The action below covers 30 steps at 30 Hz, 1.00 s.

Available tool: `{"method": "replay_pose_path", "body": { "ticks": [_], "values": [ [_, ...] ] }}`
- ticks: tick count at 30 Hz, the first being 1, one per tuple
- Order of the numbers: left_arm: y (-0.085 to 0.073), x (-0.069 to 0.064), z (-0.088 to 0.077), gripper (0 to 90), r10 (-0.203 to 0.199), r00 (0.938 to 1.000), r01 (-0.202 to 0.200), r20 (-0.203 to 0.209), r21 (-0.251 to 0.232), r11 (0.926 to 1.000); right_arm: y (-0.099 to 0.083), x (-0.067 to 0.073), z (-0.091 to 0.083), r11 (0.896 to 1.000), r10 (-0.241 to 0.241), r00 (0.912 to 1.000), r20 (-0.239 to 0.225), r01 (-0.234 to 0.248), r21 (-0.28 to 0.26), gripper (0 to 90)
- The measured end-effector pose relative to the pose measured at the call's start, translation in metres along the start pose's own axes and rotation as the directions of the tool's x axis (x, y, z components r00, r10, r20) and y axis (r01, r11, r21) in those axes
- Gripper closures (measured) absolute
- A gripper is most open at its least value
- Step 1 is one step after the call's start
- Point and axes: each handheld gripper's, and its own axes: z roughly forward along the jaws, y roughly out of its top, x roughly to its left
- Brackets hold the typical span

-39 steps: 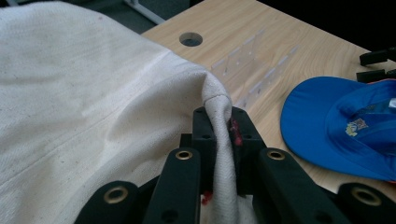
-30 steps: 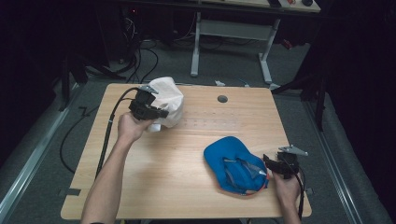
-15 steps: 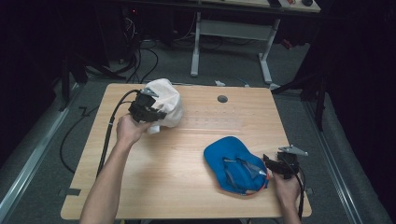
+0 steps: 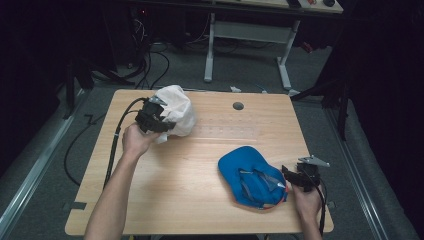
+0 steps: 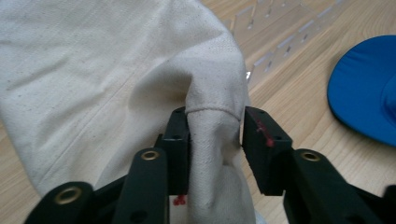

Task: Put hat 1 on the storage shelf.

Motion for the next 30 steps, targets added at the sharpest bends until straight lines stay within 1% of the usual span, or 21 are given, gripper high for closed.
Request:
{"method": "replay_pose_path", "body": {
  "ticks": [2, 3, 4, 5, 6, 12, 14, 17, 18, 19, 20, 21, 23, 25, 26, 28, 29, 30],
  "values": [
    [0.0, -0.001, 0.0, 59.9, -0.01, 0.9999, 0.01, -0.004, -0.012, 0.9999, 0.0, 0.0, 0.0, 1.0, 0.0, 1.0, 0.0, 0.0, 0.0, 34.8],
    [0.0, 0.0, -0.001, 58.4, 0.003, 0.9999, -0.003, -0.013, -0.012, 0.9999, 0.0, 0.0, 0.0, 1.0, 0.0, 1.0, 0.0, 0.0, 0.0, 34.7],
    [0.0, 0.0, -0.002, 56.7, 0.007, 0.9998, -0.008, -0.017, -0.016, 0.9998, 0.0, 0.0, 0.0, 1.0, 0.0, 1.0, 0.0, 0.0, 0.0, 34.7],
    [0.001, -0.001, -0.002, 54.6, -0.002, 0.9998, 0.002, -0.017, -0.025, 0.9997, 0.0, 0.0, 0.0, 1.0, 0.0, 1.0, 0.0, 0.0, 0.0, 34.7],
    [0.001, 0.0, -0.004, 53.0, 0.01, 0.9996, -0.011, -0.026, -0.025, 0.9996, 0.0, 0.0, 0.0, 1.0, 0.0, 1.0, 0.0, 0.0, 0.0, 34.8],
    [0.001, 0.0, -0.011, 45.1, 0.013, 0.9984, -0.017, -0.055, -0.065, 0.9978, 0.0, 0.0, 0.0, 1.0, 0.0, 1.0, 0.0, 0.0, 0.0, 34.8],
    [0.001, -0.001, -0.014, 43.3, 0.007, 0.9983, -0.012, -0.058, -0.084, 0.9964, 0.0, 0.0, 0.0, 1.0, 0.0, 1.0, 0.0, 0.0, 0.0, 34.7],
    [-0.001, -0.004, -0.019, 40.7, -0.02, 0.998, 0.013, -0.06, -0.118, 0.9929, 0.0, 0.0, 0.0, 1.0, 0.0, 1.0, 0.0, 0.0, 0.0, 34.8],
    [-0.002, -0.006, -0.021, 39.9, -0.032, 0.9976, 0.024, -0.061, -0.133, 0.9908, 0.0, 0.0, 0.0, 1.0, 0.0, 1.0, 0.0, 0.0, 0.0, 34.8],
    [-0.004, -0.008, -0.022, 39.3, -0.055, 0.997, 0.046, -0.054, -0.152, 0.9874, 0.0, 0.0, 0.0, 1.0, 0.0, 1.0, 0.0, 0.0, 0.0, 34.8],
    [-0.005, -0.01, -0.024, 38.6, -0.067, 0.9963, 0.058, -0.053, -0.168, 0.984, 0.0, 0.0, 0.0, 1.0, 0.0, 1.0, 0.0, 0.0, 0.0, 34.8],
    [-0.006, -0.01, -0.026, 38.3, -0.053, 0.9967, 0.041, -0.062, -0.173, 0.984, 0.0, 0.0, 0.0, 1.0, 0.0, 1.0, 0.0, 0.0, 0.0, 34.8],
    [-0.009, -0.015, -0.028, 37.9, -0.107, 0.993, 0.092, -0.051, -0.228, 0.9693, 0.0, 0.0, 0.0, 1.0, 0.0, 1.0, 0.0, 0.0, 0.0, 34.8],
    [-0.013, -0.017, -0.032, 37.5, -0.123, 0.9908, 0.104, -0.056, -0.259, 0.9602, 0.0, 0.0, 0.0, 1.0, 0.0, 1.0, 0.0, 0.0, 0.0, 34.8],
    [-0.015, -0.017, -0.034, 37.3, -0.12, 0.9909, 0.1, -0.06, -0.265, 0.9589, 0.0, 0.0, 0.0, 1.0, 0.0, 1.0, 0.0, 0.0, 0.0, 34.8],
    [-0.019, -0.016, -0.04, 37.3, -0.103, 0.992, 0.081, -0.073, -0.259, 0.9624, 0.0, 0.0, 0.0, 1.0, 0.0, 1.0, 0.0, 0.0, 0.0, 34.8],
    [-0.023, -0.015, -0.045, 37.1, -0.09, 0.9927, 0.067, -0.081, -0.252, 0.9654, 0.0, 0.0, 0.0, 1.0, 0.0, 1.0, 0.0, 0.0, 0.0, 34.8],
    [-0.025, -0.014, -0.047, 37.0, -0.086, 0.9927, 0.063, -0.084, -0.247, 0.9669, 0.0, 0.0, 0.0, 1.0, 0.0, 1.0, 0.0, 0.0, 0.0, 34.8]
  ]
}}
